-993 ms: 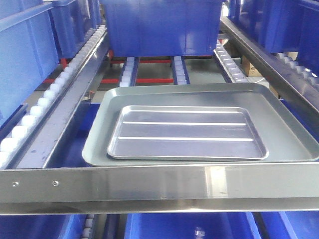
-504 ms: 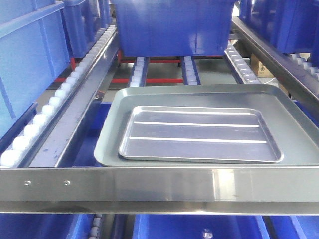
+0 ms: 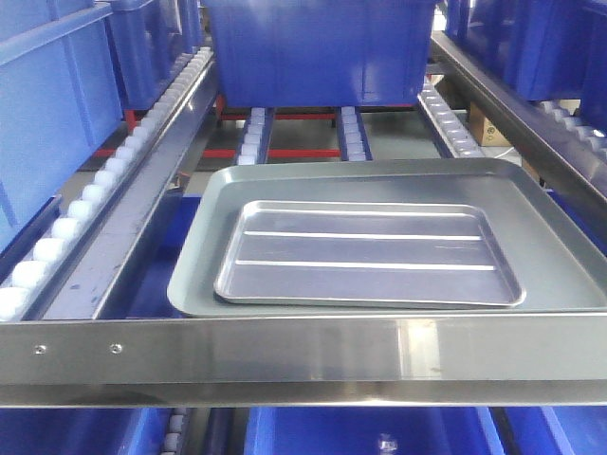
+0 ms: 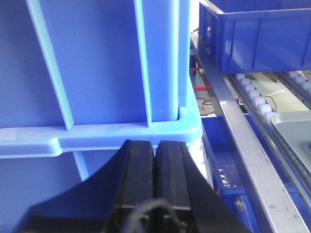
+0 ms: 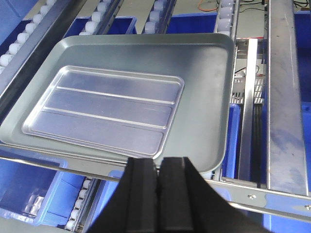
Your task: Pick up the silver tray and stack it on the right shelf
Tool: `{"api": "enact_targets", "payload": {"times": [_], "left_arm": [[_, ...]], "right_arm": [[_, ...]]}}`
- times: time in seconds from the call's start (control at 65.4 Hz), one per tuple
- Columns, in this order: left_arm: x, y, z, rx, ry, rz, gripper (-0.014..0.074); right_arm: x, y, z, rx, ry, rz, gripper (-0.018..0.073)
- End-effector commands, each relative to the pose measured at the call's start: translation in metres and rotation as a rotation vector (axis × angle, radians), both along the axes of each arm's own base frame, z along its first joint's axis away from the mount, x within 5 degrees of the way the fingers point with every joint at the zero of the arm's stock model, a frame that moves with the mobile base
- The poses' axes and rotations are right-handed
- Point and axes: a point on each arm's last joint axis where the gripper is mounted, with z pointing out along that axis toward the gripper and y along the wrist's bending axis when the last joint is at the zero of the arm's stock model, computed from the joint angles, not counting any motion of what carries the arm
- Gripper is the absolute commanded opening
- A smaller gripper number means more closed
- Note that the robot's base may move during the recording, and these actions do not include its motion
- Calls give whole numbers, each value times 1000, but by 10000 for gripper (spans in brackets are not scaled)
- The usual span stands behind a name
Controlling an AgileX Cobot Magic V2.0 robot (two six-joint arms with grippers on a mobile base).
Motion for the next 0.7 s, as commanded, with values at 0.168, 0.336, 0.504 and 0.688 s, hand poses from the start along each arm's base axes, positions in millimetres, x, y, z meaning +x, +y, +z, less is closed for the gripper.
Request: {"api": "enact_targets", "payload": {"times": [0.168,0.336,0.504,0.688], "left_arm": [[-1,0,0,-10,-78,2,-92],[-1,0,0,-10,-78,2,-92],[-1,0,0,-10,-78,2,-92],[-1,0,0,-10,-78,2,-92]], "right_arm": [[3,2,18,10,-116,19,53],[3,2,18,10,-116,19,53],[3,3,20,19,-138,25,53],[4,5,28,-72,-261,77,53]]}}
